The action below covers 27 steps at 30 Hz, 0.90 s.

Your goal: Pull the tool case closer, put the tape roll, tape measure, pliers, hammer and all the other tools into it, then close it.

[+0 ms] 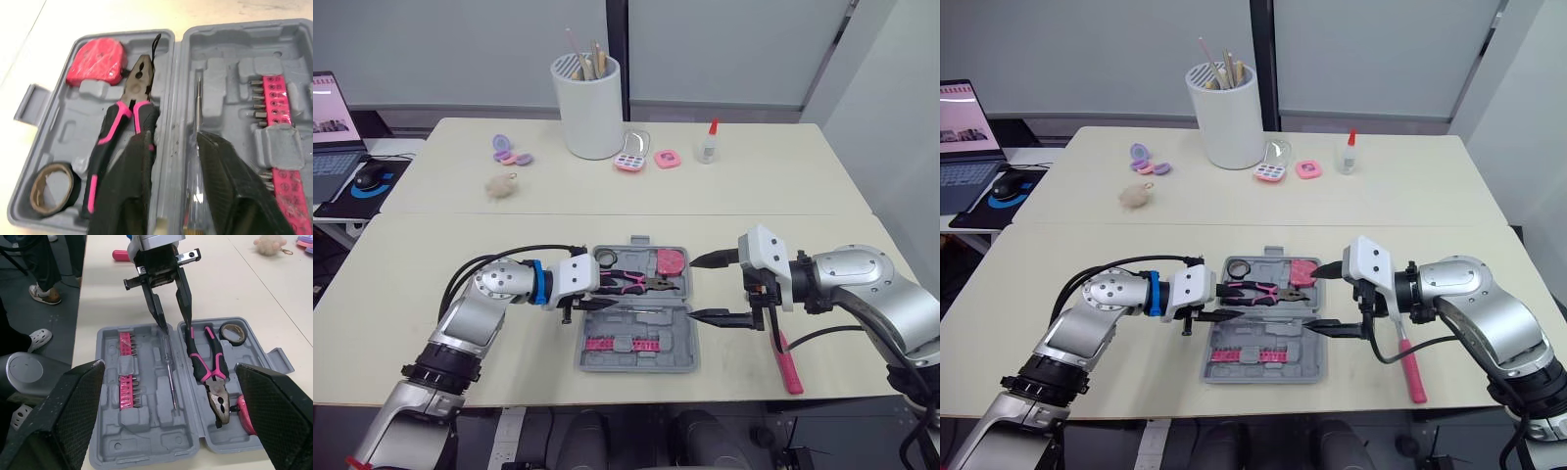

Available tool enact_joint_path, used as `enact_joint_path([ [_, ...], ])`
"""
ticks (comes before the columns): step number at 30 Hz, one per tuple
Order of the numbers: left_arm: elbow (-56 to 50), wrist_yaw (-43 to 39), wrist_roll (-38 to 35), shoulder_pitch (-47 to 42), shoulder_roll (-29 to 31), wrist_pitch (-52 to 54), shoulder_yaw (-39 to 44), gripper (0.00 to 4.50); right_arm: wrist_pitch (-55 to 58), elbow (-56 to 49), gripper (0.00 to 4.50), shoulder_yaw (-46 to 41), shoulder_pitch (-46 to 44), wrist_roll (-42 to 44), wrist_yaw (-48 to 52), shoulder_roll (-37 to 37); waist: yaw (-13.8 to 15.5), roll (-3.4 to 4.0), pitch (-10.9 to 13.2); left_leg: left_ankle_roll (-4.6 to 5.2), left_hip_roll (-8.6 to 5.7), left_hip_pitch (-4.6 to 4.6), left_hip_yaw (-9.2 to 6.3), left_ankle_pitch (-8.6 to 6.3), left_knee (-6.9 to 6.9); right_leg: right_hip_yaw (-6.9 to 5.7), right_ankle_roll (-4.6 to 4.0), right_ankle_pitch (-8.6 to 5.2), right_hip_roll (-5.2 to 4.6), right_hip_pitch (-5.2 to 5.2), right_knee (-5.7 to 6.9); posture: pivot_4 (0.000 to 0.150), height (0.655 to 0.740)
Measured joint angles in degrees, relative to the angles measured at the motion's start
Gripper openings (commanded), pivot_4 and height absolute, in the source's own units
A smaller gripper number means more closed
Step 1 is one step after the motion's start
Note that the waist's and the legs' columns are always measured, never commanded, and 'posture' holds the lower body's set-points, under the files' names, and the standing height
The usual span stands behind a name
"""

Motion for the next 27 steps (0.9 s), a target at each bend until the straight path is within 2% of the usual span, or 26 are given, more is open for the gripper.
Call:
enact_joint_path([
  [2, 0.84, -0.77, -1.10, 0.12, 0.00, -0.15, 0.00, 0.01, 0.00, 0.00, 4.50, 0.00, 0.00, 0.00, 0.00, 0.00, 0.00, 0.00, 0.00, 0.00, 0.00, 0.00, 0.00, 0.00, 0.00, 0.00, 0.00, 0.00, 0.00, 0.00, 0.00, 0.150, 0.7400],
  [9, 3.74, -1.59, -1.94, 2.00, -0.58, -2.83, -0.02, 0.01, 0.15, 0.00, 4.50, 0.00, 0.22, 0.00, -0.02, -0.02, 0.01, 0.00, 0.00, 0.00, 0.01, 0.02, 0.00, 0.00, 0.00, -0.01, 0.00, 0.00, 0.00, 0.00, 0.02, 0.150, 0.7400],
  [21, 14.95, 0.26, 1.70, -0.53, -6.68, -10.01, -1.57, 0.01, 1.25, -0.28, 4.50, -0.07, 1.01, 0.07, -0.23, -0.38, 0.03, 0.01, -0.02, 0.00, -0.05, 0.04, 0.02, 0.00, 0.01, 0.01, 0.00, 0.00, 0.01, 0.02, 0.05, 0.150, 0.7400],
  [27, 17.40, 0.73, 2.17, -1.04, -7.79, -12.70, -2.34, 0.01, 1.46, -1.26, 4.50, -0.59, 1.46, 0.21, -0.78, -0.55, 0.01, 0.09, -0.10, 0.00, -0.06, 0.26, 0.04, 0.00, 0.01, 0.03, 0.00, 0.00, 0.01, 0.18, 0.11, 0.150, 0.7400],
])
